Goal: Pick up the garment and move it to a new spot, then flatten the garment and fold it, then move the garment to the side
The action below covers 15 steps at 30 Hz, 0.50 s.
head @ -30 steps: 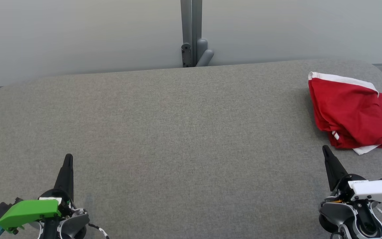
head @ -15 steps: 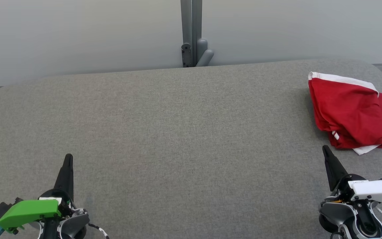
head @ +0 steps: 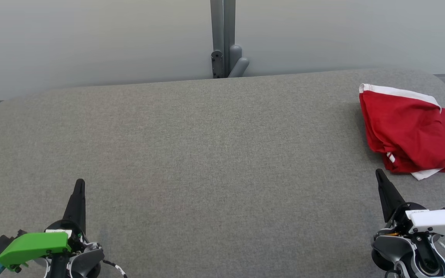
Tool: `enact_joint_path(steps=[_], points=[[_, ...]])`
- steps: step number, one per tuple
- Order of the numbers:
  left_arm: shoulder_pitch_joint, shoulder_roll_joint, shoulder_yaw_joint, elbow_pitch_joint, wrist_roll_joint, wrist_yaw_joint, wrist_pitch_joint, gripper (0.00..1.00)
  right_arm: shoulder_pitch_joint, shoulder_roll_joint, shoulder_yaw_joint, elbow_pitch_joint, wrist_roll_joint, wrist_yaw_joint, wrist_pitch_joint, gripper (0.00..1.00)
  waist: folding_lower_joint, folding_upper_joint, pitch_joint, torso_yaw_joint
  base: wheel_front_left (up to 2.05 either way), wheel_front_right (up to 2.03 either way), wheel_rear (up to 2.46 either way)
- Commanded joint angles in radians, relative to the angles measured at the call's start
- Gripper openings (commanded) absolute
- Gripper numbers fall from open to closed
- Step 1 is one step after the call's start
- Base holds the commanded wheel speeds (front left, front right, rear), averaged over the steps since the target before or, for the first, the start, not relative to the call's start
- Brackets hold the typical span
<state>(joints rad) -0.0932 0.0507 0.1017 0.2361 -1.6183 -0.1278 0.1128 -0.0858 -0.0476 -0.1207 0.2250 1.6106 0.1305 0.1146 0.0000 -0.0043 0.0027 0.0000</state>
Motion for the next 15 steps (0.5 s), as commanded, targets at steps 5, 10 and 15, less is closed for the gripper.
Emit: enact_joint_path(steps=[5, 10, 15], points=[[-0.015, 0.0, 0.006, 0.0, 0.007, -0.005, 0.003, 0.0, -0.004, -0.005, -0.002, -0.003, 0.008, 0.0, 0.005, 0.0, 0.0, 0.0043, 0.0, 0.0, 0.0, 0.0, 0.0], [-0.015, 0.0, 0.006, 0.0, 0.007, -0.005, 0.003, 0.0, -0.004, -0.005, -0.002, -0.003, 0.008, 0.0, 0.005, 0.0, 0.0, 0.0043, 0.0, 0.0, 0.0, 0.0, 0.0], [-0.016, 0.0, 0.006, 0.0, 0.007, -0.005, 0.003, 0.0, -0.004, -0.005, -0.002, -0.003, 0.008, 0.0, 0.005, 0.0, 0.0, 0.0043, 0.0, 0.0, 0.0, 0.0, 0.0]])
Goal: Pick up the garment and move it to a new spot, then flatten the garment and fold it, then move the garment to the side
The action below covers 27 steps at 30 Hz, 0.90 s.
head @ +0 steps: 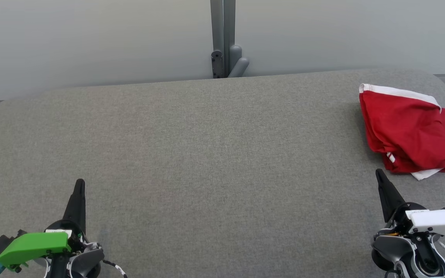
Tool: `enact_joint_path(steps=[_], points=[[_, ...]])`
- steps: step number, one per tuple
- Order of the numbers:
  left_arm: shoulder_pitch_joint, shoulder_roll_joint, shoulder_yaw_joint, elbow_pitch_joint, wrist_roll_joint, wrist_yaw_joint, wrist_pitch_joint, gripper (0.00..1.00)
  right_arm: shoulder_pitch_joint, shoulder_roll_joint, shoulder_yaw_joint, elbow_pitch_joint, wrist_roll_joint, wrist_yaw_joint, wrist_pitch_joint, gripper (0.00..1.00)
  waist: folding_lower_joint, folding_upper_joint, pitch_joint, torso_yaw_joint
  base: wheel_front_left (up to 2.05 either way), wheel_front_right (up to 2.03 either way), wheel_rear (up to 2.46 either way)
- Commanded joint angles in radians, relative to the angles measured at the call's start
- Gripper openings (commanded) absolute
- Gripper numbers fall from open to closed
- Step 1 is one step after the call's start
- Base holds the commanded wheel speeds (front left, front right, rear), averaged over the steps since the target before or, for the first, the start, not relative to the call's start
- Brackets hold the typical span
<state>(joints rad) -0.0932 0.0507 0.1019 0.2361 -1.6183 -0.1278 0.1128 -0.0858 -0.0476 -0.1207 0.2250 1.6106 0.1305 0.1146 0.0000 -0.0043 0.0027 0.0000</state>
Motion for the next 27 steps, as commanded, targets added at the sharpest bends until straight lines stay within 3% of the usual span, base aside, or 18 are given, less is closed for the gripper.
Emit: enact_joint_path(steps=[1, 27], points=[[-0.016, 0.0, 0.006, 0.0, 0.007, -0.005, 0.003, 0.0, -0.004, -0.005, -0.002, -0.003, 0.008, 0.0, 0.005, 0.0, 0.0, 0.0043, 0.0, 0.0, 0.0, 0.0, 0.0], [-0.016, 0.0, 0.006, 0.0, 0.007, -0.006, 0.003, 0.0, -0.004, -0.005, -0.002, -0.003, 0.008, 0.0, 0.005, 0.0, 0.0, 0.0043, 0.0, 0.0, 0.0, 0.0, 0.0]])
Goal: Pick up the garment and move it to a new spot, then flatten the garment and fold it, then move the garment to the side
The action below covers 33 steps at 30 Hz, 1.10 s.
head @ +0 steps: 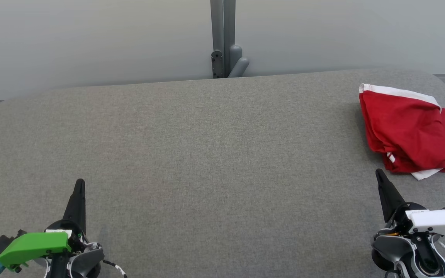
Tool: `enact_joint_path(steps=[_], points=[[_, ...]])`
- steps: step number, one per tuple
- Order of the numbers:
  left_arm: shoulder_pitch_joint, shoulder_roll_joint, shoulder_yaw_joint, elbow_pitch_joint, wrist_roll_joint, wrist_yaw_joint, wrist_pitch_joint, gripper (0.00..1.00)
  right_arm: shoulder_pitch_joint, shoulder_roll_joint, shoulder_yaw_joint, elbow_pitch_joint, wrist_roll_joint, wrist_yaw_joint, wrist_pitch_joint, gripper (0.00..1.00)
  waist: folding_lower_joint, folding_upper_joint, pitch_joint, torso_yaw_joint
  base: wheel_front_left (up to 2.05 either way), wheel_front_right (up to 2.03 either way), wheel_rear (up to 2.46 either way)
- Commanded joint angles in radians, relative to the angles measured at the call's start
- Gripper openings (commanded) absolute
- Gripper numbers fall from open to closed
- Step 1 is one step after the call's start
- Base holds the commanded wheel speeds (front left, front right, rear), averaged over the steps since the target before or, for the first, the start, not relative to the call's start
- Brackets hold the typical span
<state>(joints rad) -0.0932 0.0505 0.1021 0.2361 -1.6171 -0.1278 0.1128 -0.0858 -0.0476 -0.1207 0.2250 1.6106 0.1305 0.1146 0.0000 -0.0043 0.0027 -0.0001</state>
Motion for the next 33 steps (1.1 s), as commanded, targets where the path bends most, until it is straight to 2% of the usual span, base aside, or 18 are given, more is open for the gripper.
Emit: enact_joint_path(steps=[1, 33], points=[[-0.016, 0.001, 0.006, 0.0, 0.006, -0.006, 0.003, 0.0, -0.004, -0.005, -0.002, -0.003, 0.008, 0.0, 0.005, 0.0, 0.0, 0.0043, 0.0, 0.0, 0.0, 0.0, 0.0], [-0.016, 0.0, 0.006, 0.0, 0.006, -0.006, 0.003, 0.0, -0.004, -0.005, -0.002, -0.003, 0.008, 0.0, 0.004, 0.0, 0.0, 0.0043, 0.0, 0.0, 0.0, 0.0, 0.0]])
